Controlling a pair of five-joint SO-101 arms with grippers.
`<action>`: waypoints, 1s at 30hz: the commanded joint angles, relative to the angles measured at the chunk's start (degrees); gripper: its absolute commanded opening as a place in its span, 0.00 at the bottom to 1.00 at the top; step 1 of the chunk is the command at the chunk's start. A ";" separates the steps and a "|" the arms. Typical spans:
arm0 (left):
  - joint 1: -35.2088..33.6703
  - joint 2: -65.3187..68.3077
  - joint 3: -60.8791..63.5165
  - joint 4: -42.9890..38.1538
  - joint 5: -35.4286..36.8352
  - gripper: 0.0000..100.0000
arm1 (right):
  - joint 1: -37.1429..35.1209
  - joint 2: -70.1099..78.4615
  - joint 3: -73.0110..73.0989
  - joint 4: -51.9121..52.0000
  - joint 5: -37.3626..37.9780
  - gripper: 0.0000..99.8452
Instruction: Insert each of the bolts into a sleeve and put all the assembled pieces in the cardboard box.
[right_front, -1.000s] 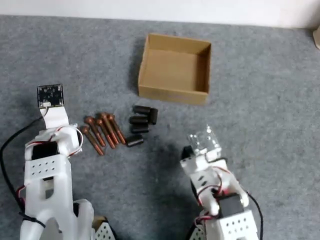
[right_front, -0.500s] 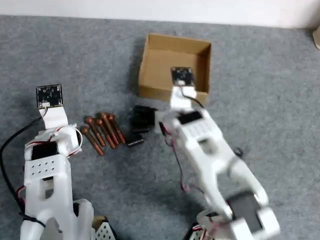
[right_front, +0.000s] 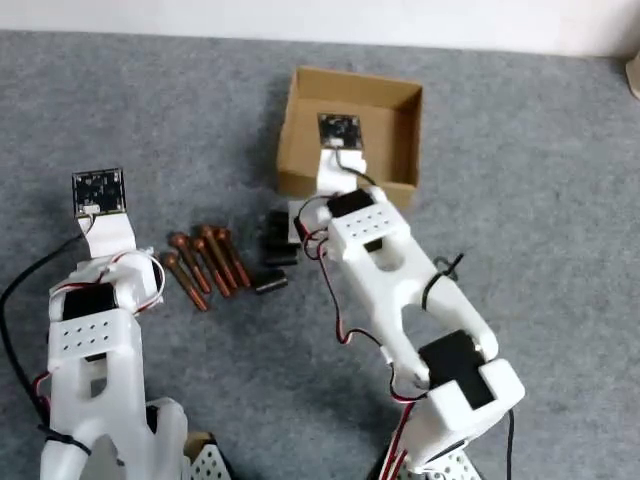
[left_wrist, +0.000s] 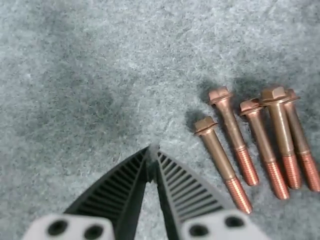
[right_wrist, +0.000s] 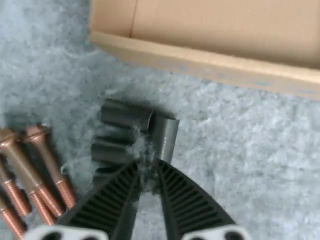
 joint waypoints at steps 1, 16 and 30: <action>-0.48 0.13 -0.48 -1.14 0.26 0.01 | -0.57 -0.48 -2.07 -0.13 -0.44 0.09; -0.48 0.13 -0.48 -1.14 0.26 0.01 | -1.19 1.10 1.80 -6.73 -0.79 0.13; -0.48 0.13 -0.48 -1.14 0.26 0.01 | -1.01 9.27 -1.45 -7.96 -0.88 0.13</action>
